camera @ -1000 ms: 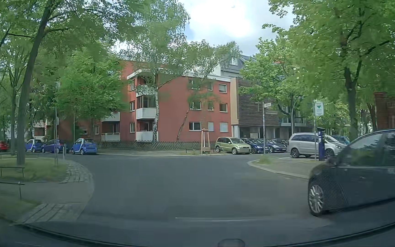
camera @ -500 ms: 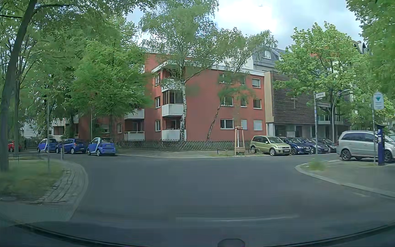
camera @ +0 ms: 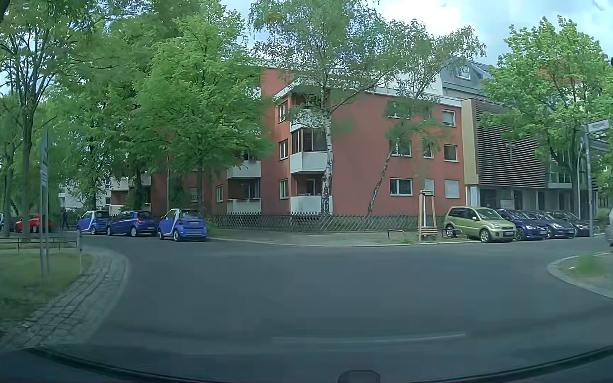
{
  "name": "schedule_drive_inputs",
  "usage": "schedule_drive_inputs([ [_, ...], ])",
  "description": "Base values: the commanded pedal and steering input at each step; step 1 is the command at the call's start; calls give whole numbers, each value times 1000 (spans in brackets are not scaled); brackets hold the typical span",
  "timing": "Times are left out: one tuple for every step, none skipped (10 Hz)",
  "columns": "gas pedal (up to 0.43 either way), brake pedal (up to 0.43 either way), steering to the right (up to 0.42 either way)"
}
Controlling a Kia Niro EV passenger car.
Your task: Follow the waypoints while adhering to traffic rules and regulations
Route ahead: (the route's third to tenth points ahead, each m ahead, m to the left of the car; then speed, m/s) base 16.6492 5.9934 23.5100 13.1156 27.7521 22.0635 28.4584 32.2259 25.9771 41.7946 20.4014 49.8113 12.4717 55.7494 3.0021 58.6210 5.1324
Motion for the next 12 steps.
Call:
schedule_drive_inputs([
  [0,366,-154],
  [0,372,-154],
  [0,372,-154],
  [0,372,-153],
  [0,384,-153],
  [0,390,-153],
  [0,396,-153],
  [0,396,-153],
  [0,396,-153],
  [0,396,-153],
  [0,390,-152],
  [0,366,-152],
])
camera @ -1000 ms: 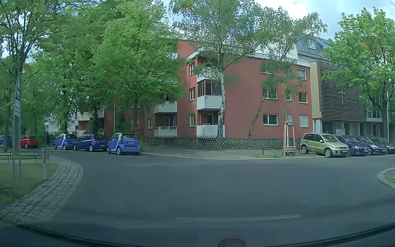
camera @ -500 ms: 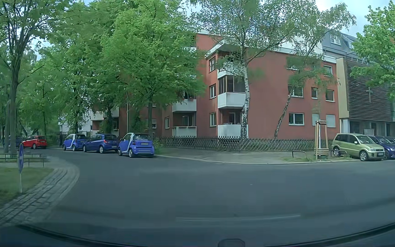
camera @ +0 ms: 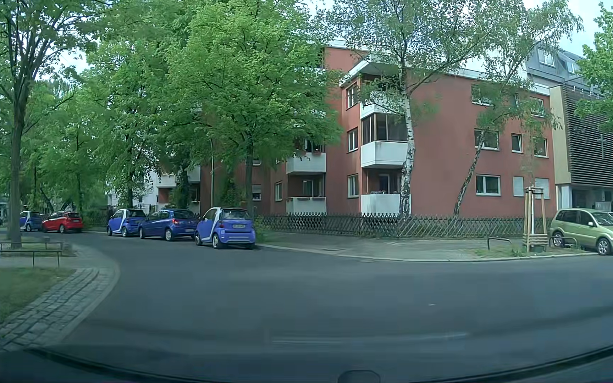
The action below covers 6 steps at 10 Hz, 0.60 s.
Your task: Follow the waypoints while adhering to traffic rules and regulations
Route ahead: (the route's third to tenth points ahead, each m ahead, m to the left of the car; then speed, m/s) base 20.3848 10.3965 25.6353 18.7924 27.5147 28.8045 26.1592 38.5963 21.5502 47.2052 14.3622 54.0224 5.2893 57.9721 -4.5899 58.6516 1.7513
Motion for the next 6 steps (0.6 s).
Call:
schedule_drive_inputs([
  [0,348,-153],
  [0,317,-152],
  [0,317,-152],
  [0,317,-153],
  [0,317,-152],
  [0,317,-153],
])
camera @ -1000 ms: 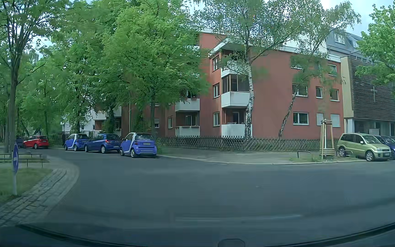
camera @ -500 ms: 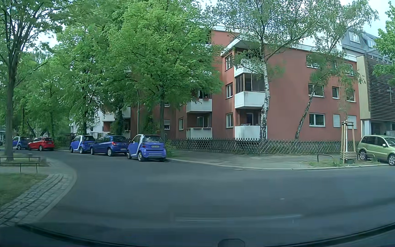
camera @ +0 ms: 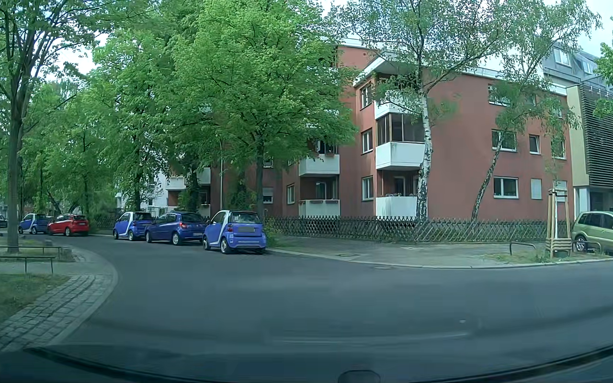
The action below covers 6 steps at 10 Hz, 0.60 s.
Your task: Follow the waypoints while adhering to traffic rules and regulations
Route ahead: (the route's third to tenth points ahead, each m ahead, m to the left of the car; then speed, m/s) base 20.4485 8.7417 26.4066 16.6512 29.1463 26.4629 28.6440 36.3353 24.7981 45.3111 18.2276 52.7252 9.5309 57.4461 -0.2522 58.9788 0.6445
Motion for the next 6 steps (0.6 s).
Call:
schedule_drive_inputs([
  [0,305,-151],
  [0,280,-152],
  [0,262,-152],
  [0,256,-152],
  [0,262,-151],
  [0,262,-151],
])
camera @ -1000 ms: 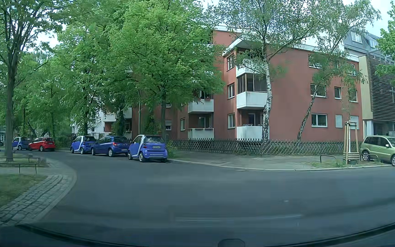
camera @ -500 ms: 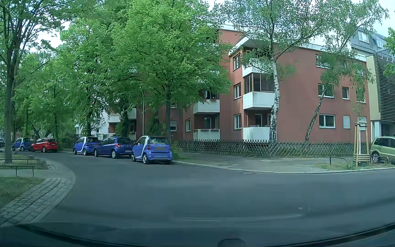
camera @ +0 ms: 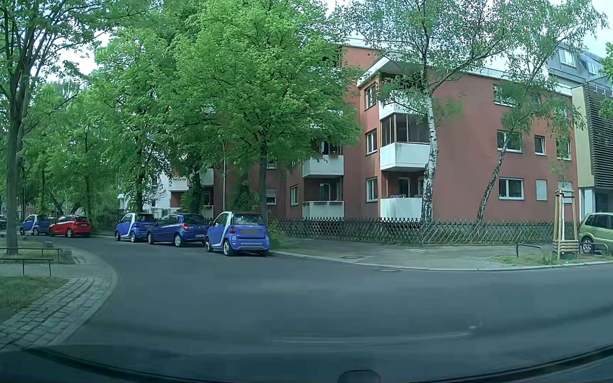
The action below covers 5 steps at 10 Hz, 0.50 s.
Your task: Follow the waypoints while adhering to traffic rules and regulations
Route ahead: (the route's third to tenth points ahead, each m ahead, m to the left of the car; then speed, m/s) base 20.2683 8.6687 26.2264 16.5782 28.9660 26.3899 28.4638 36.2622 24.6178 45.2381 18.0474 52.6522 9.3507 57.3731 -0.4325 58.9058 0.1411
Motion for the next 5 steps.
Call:
schedule_drive_inputs([
  [0,268,-151],
  [0,268,-152],
  [0,280,-152],
  [0,299,-153],
  [0,311,-153],
])
